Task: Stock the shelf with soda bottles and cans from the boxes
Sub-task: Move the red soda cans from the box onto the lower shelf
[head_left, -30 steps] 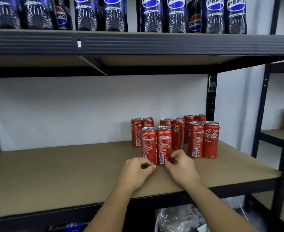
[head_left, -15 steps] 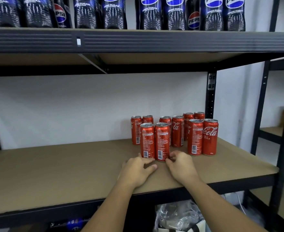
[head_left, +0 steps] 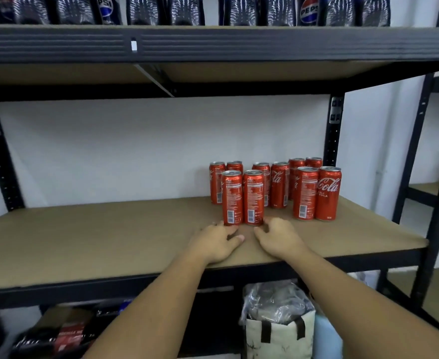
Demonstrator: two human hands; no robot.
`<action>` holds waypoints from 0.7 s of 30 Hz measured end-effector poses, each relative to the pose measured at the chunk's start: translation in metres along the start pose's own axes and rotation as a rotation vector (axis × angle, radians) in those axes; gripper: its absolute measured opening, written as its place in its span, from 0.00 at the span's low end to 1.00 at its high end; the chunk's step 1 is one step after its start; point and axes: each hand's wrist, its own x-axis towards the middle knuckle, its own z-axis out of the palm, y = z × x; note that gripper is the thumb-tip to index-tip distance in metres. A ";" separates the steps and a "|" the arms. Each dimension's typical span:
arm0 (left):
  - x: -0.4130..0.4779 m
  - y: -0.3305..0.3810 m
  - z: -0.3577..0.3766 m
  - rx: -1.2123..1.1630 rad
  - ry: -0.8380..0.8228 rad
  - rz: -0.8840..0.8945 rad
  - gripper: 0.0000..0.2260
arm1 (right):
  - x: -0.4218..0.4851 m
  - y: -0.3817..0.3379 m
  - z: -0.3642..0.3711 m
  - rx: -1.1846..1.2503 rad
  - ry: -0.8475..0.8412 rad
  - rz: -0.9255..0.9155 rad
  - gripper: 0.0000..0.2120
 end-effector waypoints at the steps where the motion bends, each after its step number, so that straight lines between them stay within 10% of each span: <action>1: -0.007 -0.002 -0.002 0.011 -0.008 0.010 0.26 | -0.005 -0.002 -0.001 -0.027 -0.023 -0.017 0.18; 12: -0.122 -0.002 0.005 0.123 0.042 0.070 0.27 | -0.110 -0.015 -0.005 -0.269 -0.246 -0.310 0.30; 21: -0.223 -0.013 0.077 -0.075 0.038 0.026 0.28 | -0.223 -0.030 0.050 -0.016 -0.291 -0.257 0.25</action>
